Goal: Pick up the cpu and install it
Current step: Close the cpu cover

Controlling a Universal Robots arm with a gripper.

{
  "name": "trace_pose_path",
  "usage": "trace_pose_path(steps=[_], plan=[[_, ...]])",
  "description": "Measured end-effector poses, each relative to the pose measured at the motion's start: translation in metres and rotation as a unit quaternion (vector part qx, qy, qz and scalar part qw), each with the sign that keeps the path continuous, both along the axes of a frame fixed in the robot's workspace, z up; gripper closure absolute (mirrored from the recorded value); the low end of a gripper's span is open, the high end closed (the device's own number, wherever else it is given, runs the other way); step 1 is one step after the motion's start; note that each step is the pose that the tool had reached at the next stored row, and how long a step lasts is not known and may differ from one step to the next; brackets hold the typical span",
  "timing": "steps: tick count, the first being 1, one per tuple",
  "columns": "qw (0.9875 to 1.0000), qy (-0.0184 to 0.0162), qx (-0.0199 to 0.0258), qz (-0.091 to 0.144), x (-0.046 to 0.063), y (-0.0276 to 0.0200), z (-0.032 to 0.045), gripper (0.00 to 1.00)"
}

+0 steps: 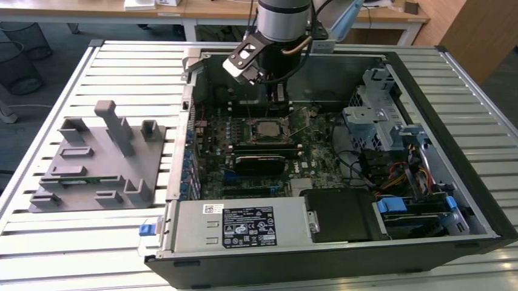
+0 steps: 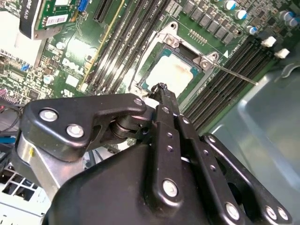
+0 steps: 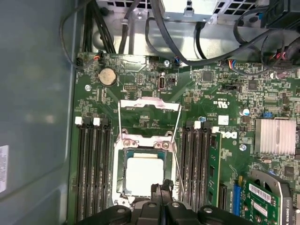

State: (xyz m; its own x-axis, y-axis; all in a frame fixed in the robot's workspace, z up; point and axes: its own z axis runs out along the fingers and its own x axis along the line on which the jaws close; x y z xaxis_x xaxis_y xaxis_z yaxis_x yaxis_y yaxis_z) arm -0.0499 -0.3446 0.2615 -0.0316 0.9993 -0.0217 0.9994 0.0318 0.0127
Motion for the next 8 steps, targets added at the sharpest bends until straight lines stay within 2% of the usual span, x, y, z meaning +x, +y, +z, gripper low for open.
trace_pose_path(steps=[2, 4, 5, 8], plan=[[1.0000, -0.0003, 0.0062, 0.000, -0.0001, 0.0000, 0.0011, 0.89], [0.9999, -0.0004, 0.0157, 0.000, -0.0001, 0.0000, 0.0015, 0.89], [0.9998, -0.0003, 0.0178, 0.000, -0.0001, 0.0000, 0.0016, 0.89], [0.9998, -0.0003, 0.0181, 0.000, 0.0001, 0.0000, 0.0016, 0.89]])
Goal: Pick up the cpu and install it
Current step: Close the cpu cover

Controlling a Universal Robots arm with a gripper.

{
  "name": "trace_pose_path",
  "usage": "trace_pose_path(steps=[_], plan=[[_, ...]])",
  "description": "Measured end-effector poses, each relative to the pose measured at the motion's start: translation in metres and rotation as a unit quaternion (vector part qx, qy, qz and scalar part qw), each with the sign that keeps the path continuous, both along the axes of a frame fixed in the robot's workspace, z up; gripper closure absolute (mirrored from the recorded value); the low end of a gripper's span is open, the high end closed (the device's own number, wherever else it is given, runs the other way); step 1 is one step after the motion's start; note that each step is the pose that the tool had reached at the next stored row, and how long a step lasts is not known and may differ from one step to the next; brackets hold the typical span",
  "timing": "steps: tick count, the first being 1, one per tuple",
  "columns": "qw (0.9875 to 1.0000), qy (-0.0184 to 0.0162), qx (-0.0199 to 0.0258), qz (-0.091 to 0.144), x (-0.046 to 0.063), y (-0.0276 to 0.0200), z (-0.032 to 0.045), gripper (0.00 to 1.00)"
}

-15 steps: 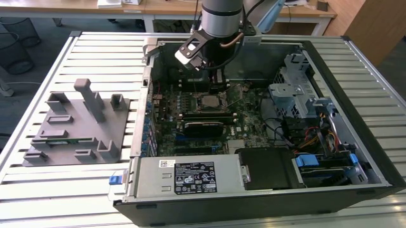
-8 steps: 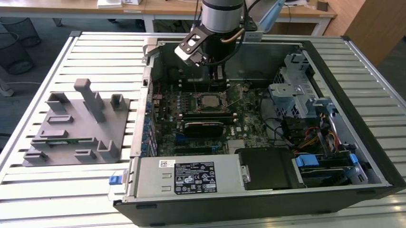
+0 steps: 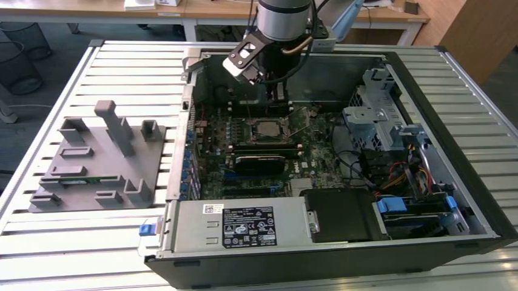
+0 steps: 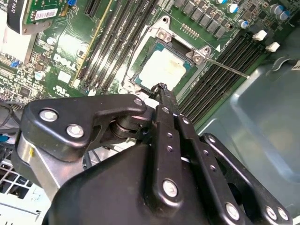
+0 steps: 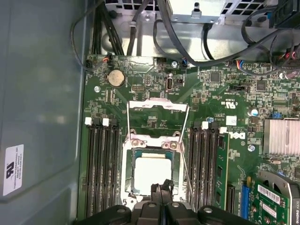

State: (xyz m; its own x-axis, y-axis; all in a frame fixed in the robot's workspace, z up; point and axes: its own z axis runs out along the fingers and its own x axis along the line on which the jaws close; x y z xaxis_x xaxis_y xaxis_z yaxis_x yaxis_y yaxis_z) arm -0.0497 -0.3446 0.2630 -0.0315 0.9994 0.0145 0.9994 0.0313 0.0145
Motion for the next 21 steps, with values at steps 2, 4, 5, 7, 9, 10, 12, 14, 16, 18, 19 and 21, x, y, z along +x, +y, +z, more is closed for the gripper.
trace_pose_path(steps=[2, 4, 5, 7, 9, 10, 12, 14, 16, 18, 19, 21], plan=[[1.0000, 0.0000, 0.0000, 0.000, 0.001, 0.0000, 0.0000, 0.89], [1.0000, 0.0000, 0.0000, 0.000, 0.004, 0.0000, 0.0000, 0.89], [1.0000, 0.0000, 0.0000, 0.000, 0.005, 0.0000, 0.0000, 0.89], [1.0000, 0.0000, 0.0000, 0.000, 0.007, 0.0000, 0.0000, 0.89], [1.0000, 0.0000, 0.0000, 0.000, 0.009, 0.0000, 0.0000, 0.89], [1.0000, 0.0000, 0.0000, 0.000, 0.009, 0.0000, 0.0000, 0.89], [1.0000, 0.0000, 0.0000, 0.000, 0.011, 0.0000, 0.0000, 0.89], [1.0000, 0.0000, 0.0000, 0.000, 0.012, 0.0000, -0.0001, 0.89], [1.0000, 0.0000, 0.0000, 0.000, 0.014, 0.0000, 0.0000, 0.89], [1.0000, 0.0000, 0.0000, 0.000, 0.015, 0.0000, -0.0001, 0.89], [1.0000, 0.0000, 0.0000, 0.000, 0.016, 0.0000, -0.0001, 0.89], [1.0000, 0.0000, 0.0000, 0.000, 0.017, 0.0000, 0.0000, 0.89]])
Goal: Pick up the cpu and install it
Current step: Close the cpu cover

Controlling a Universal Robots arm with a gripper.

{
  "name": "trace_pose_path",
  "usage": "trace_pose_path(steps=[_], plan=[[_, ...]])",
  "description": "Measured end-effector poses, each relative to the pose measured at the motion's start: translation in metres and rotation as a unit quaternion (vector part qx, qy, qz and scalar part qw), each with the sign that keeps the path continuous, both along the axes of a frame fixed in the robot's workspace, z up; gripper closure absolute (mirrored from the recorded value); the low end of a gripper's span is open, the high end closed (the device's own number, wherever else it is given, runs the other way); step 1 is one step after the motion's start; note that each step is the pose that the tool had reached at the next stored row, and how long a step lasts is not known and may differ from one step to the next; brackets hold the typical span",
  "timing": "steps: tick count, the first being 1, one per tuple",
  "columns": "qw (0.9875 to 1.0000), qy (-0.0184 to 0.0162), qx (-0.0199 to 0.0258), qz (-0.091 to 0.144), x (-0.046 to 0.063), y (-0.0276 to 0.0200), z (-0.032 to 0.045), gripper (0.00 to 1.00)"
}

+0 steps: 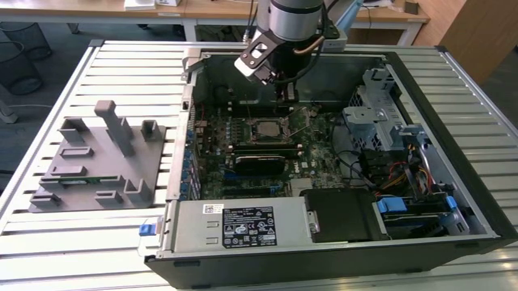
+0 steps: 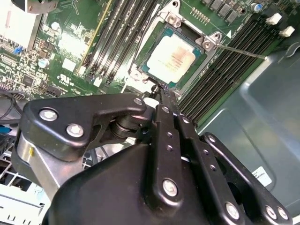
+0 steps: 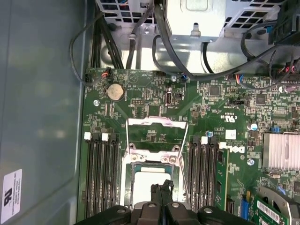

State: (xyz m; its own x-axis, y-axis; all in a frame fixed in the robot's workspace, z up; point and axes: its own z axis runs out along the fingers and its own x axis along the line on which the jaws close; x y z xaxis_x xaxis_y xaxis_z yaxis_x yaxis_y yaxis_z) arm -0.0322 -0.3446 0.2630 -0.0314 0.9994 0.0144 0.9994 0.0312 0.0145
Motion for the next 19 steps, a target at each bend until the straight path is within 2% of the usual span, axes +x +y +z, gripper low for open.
trace_pose_path(steps=[19], plan=[[1.0000, 0.0000, 0.0000, 0.000, 0.020, 0.0000, -0.0002, 0.89]])
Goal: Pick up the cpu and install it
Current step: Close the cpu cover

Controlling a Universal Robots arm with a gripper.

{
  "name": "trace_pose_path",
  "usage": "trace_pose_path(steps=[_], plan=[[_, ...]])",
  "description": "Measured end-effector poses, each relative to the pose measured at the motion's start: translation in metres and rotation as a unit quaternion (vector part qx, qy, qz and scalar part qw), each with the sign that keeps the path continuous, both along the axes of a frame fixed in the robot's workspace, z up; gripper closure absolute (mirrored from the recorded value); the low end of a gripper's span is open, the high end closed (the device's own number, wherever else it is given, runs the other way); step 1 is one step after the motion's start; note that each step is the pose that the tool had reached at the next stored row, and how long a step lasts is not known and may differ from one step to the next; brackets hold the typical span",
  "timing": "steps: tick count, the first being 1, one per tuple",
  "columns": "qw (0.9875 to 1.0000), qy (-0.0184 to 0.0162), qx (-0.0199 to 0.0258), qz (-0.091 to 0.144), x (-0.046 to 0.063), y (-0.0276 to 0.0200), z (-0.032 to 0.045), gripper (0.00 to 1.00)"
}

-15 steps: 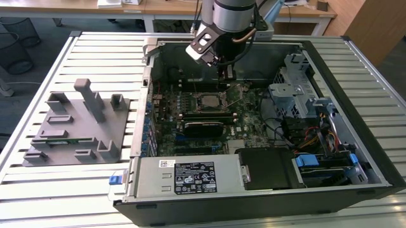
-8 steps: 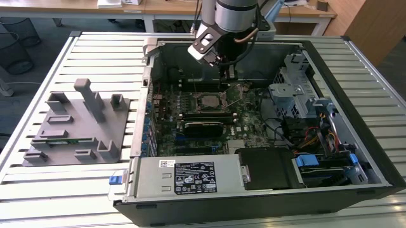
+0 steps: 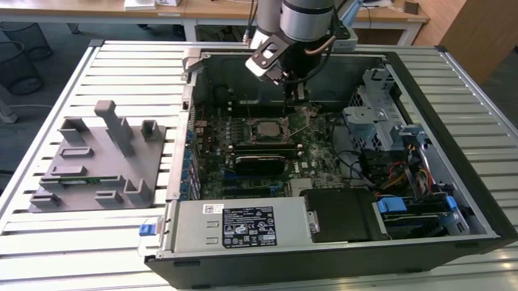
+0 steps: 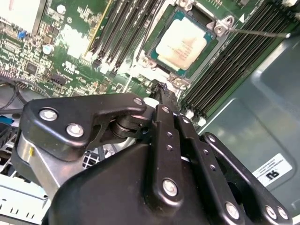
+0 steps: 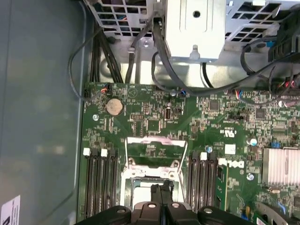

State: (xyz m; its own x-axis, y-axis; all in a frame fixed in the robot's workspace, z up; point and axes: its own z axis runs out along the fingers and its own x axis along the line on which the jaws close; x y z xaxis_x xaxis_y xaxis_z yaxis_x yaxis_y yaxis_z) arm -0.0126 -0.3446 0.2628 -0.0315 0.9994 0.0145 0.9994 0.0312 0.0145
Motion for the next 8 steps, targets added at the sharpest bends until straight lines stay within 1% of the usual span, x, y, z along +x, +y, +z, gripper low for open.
trace_pose_path(steps=[8], plan=[[1.0000, 0.0000, 0.0000, 0.000, 0.019, 0.0000, -0.0008, 0.89]])
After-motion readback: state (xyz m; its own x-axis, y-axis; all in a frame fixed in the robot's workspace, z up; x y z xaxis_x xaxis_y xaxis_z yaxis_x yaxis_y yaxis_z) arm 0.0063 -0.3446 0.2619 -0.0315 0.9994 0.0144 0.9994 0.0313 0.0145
